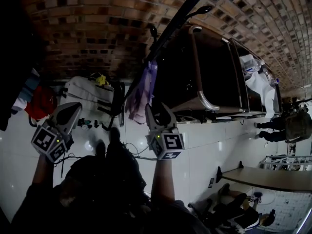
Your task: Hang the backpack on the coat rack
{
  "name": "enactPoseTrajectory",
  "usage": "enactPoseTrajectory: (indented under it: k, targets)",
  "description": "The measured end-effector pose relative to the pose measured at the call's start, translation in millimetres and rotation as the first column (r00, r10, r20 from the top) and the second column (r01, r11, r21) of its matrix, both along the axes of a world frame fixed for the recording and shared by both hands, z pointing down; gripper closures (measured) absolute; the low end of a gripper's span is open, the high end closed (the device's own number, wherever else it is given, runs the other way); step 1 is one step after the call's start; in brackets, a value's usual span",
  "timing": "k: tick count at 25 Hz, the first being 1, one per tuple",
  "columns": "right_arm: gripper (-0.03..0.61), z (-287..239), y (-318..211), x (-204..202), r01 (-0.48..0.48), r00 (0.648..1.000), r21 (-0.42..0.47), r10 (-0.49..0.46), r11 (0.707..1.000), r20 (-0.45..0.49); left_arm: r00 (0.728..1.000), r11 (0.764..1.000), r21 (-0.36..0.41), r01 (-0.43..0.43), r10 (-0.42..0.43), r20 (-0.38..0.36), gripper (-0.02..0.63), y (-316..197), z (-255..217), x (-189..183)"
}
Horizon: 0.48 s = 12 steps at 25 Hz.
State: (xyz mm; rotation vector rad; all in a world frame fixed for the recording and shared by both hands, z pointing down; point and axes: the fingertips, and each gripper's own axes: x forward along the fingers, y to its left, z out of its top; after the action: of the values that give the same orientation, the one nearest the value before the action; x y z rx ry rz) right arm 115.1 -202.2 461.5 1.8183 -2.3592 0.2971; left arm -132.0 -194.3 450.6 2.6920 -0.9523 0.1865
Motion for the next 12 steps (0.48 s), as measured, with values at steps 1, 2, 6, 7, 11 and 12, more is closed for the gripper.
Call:
enactPoseTrajectory:
  k: [1, 2, 6, 7, 11, 12]
  targets:
    - [0.409, -6.9, 10.1, -1.1, -0.009, 1.0, 0.022, 0.009, 1.0, 0.001, 1.0, 1.0, 0.002, -0.012, 0.012, -0.008, 0.577, 5.6, -1.5, 1.7]
    - [0.421, -14.6, 18.9, -1.3, -0.018, 1.0, 0.045, 0.018, 0.999, 0.006, 1.0, 1.0, 0.01, -0.023, 0.024, -0.018, 0.577, 10.5, -3.6, 3.9]
    - [0.491, -45.0, 43.5, 6.9, -0.058, 0.995, 0.126, 0.047, 0.99, 0.088, 0.998, 0.998, 0.033, -0.05, 0.051, -0.035, 0.577, 29.1, -7.0, 14.9]
    - [0.527, -51.3, 47.8, 9.8, -0.068, 0.992, 0.145, 0.053, 0.987, 0.111, 0.998, 0.998, 0.033, -0.054, 0.055, -0.036, 0.577, 33.5, -6.4, 17.5]
    - [0.569, -57.8, 70.5, 17.8, -0.068, 0.994, 0.197, 0.05, 0.978, 0.096, 0.997, 0.997, 0.032, -0.067, 0.068, -0.038, 0.577, 57.8, -4.7, 27.5]
    - [0.569, -59.6, 79.7, 17.0, -0.063, 0.995, 0.205, 0.045, 0.977, 0.09, 0.997, 0.997, 0.034, -0.071, 0.072, -0.037, 0.577, 66.8, -5.1, 30.7]
